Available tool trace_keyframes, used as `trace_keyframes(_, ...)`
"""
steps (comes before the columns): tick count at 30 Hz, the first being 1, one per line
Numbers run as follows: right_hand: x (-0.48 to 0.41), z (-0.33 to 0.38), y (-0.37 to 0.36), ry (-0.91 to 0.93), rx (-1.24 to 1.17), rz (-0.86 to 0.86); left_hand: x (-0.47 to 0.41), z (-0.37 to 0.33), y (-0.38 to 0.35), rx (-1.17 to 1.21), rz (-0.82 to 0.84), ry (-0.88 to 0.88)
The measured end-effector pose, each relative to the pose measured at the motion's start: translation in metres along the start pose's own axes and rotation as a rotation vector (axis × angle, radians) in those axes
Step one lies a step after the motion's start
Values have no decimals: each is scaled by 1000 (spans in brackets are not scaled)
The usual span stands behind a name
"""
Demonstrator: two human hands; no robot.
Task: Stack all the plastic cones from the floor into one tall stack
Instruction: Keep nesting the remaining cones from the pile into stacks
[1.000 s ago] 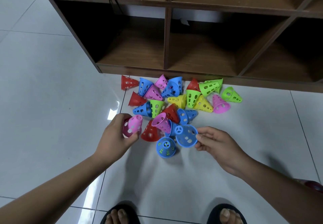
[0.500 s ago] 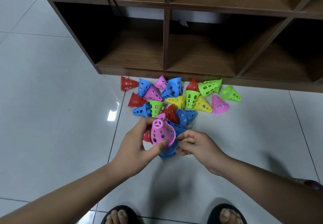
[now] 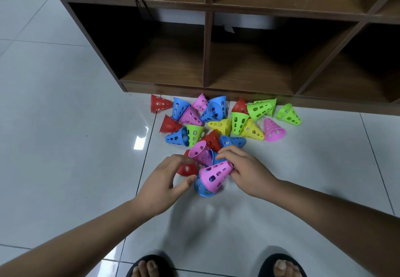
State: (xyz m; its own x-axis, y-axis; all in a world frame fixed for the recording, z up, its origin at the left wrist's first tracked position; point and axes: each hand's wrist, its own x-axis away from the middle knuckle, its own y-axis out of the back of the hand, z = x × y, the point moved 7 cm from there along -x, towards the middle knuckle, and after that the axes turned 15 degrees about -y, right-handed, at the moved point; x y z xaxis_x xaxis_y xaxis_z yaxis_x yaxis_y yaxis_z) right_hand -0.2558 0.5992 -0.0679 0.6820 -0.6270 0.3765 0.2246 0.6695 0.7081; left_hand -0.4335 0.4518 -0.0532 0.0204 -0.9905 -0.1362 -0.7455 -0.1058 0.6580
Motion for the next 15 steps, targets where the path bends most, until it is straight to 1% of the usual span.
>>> trace_keyframes(3,0,7,-3,-6,-48,22,2,-5,-6,-24,35,-71)
trace_keyframes(8,7,15,-10,88,-12,42,2,5,-14,-72,42,-54)
trace_keyframes(10,8,16,-10,134,72,18,1,16,-14,-114,44,-42)
trace_keyframes(12,7,15,-11,173,211,3,0,26,-14,-166,65,-22)
trace_keyframes(15,0,10,-14,166,377,12,0,40,-17,-190,129,12)
